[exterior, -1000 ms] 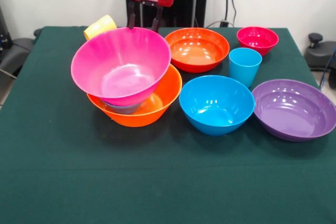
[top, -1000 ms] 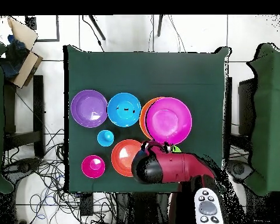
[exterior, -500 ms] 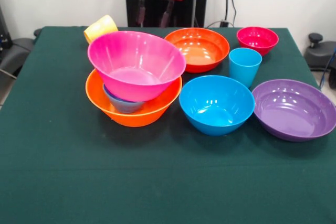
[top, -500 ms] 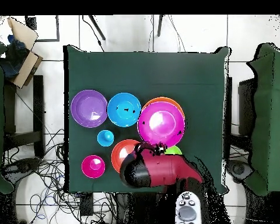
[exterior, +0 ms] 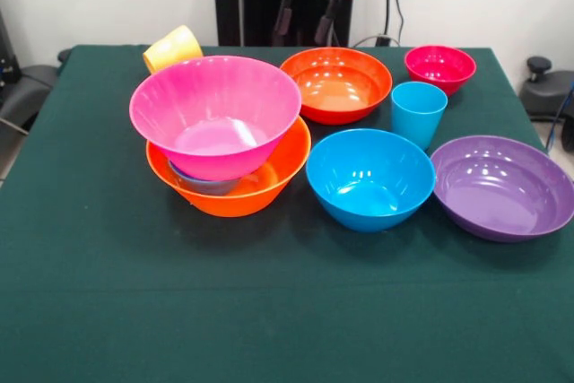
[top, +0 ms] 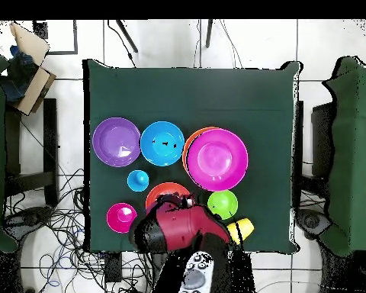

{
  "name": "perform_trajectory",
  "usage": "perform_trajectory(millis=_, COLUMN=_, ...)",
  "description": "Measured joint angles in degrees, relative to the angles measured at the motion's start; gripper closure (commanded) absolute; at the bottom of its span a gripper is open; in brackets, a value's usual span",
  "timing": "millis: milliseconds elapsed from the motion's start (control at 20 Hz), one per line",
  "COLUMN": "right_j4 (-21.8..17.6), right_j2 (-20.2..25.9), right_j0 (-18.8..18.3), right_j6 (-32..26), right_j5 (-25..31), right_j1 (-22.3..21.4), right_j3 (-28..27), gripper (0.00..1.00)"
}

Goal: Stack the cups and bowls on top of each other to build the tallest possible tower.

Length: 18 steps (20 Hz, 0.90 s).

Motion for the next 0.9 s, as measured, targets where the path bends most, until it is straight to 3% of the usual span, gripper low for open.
perform_trajectory(millis=400, right_j4=3.31, right_j2=-3.40, right_j0=5.39, right_j6=2.79, right_j5=-0.01, right_j1=3.98, right_j3=-0.98, gripper=0.00)
perform_trajectory(millis=900, right_j4=5.80, right_j2=-4.08, right_j0=7.02, right_j6=3.91, right_j5=-0.02, right_j1=6.58, right_j3=-1.38, gripper=0.00)
